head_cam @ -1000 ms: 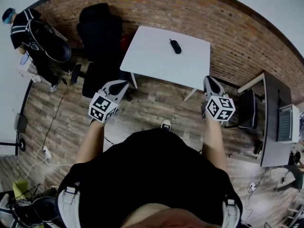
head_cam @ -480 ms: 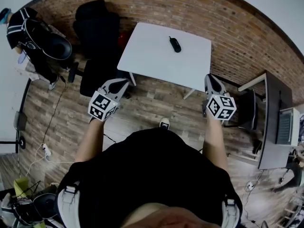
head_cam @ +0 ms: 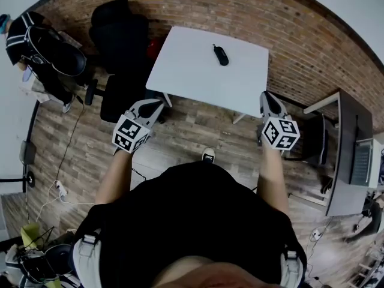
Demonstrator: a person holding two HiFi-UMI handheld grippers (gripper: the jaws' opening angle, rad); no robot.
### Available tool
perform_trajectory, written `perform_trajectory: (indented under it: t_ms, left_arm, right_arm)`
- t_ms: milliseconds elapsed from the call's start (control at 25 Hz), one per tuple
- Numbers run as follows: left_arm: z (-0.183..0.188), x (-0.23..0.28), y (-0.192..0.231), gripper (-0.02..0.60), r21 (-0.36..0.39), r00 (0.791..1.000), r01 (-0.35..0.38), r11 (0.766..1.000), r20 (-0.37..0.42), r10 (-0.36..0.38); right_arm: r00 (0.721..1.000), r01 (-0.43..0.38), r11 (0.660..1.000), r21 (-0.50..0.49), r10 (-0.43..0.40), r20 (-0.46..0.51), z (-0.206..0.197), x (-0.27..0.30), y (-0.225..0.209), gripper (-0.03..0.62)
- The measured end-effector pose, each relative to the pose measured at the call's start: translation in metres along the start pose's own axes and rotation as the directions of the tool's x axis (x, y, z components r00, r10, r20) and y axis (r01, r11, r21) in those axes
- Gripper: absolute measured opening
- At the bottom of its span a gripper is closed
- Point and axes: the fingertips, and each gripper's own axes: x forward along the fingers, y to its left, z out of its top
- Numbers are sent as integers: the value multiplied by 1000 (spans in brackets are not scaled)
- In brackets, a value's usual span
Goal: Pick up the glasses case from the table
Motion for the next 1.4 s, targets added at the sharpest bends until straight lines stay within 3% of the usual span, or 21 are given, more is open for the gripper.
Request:
perform_trajectory:
  t_ms: [1080, 1400]
  left_arm:
    - [25, 75, 46, 9, -31, 997, -72, 997, -18, 72]
    - [30, 86, 59, 9, -36, 994, -109, 993, -23, 108]
  right_arm:
    - [998, -45, 999, -8, 45, -36, 13, 83, -68, 17]
    - [999, -47, 999, -10, 47, 3, 29, 101, -84, 17]
